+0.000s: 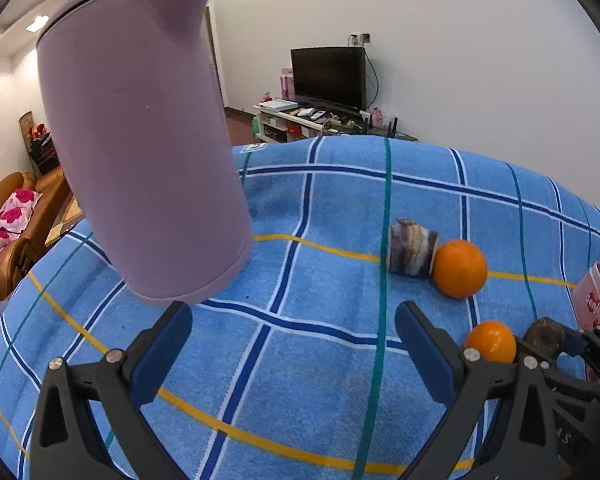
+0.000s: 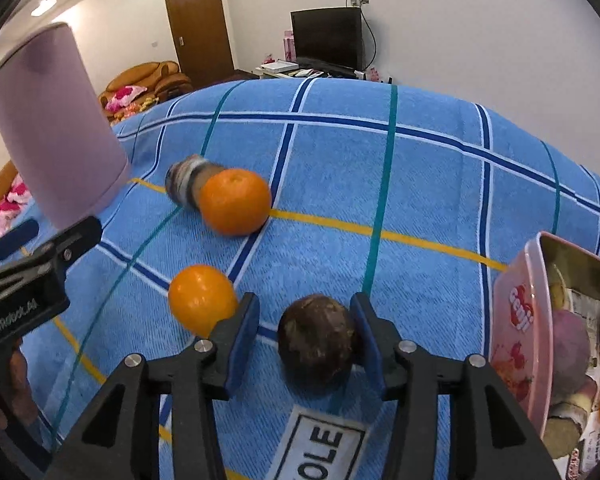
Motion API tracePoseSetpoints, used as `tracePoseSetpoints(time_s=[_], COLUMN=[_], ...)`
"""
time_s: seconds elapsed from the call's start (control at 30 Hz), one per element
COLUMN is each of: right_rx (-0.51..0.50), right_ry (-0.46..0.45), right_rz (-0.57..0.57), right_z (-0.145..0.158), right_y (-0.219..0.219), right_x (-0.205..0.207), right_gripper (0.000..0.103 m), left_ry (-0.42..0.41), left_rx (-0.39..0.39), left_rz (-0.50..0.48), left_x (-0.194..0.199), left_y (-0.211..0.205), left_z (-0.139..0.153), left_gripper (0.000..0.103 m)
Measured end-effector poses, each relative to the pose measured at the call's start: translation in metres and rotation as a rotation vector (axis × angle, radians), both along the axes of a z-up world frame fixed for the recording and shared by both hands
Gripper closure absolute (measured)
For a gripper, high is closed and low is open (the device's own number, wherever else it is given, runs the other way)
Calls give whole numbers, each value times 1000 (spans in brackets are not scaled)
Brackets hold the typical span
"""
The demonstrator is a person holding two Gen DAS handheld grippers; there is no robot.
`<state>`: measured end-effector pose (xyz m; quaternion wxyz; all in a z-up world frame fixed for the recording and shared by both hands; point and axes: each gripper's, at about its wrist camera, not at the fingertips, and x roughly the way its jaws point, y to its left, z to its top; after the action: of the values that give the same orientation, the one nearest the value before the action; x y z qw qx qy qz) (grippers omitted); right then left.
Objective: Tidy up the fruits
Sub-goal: 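Lower the right gripper onto the dark brown round fruit and close it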
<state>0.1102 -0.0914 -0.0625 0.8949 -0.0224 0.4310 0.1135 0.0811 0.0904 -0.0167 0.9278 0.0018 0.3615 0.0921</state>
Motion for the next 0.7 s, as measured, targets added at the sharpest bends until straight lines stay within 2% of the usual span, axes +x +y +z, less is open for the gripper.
tracePoseSetpoints(time_s=[0.17,0.3,0.37,0.43,0.5,0.63,0.7], right_rx=[79,99,70,72,91,137,154], right_ry=[7,12,7,-4,-33,-151,-208], right_rz=[-7,-7,-19,-29,-51,-61,-56], right_z=[1,0,0,1,6,30,42], right_y=[-15,-21,-21,-23,-30,-43,-49], right_x=[-7,-12,-15,-16,-20,-41,-54], right_gripper=[53,54,64,66,66,66,66], left_ry=[0,-10,-17,-25,-37,-59,-54], left_rx=[-4,-8,-26,-56,-78,-83,-110], left_rz=[-39,-70,-104,-143,-177,-244,-282], left_x=[-1,-2,-4,-5,-7,-11,-13], left_y=[-7,-10,-14,-18,-22,-35,-41], left_z=[0,1,3,5,7,8,7], left_gripper=[0,0,0,0,0,0,0])
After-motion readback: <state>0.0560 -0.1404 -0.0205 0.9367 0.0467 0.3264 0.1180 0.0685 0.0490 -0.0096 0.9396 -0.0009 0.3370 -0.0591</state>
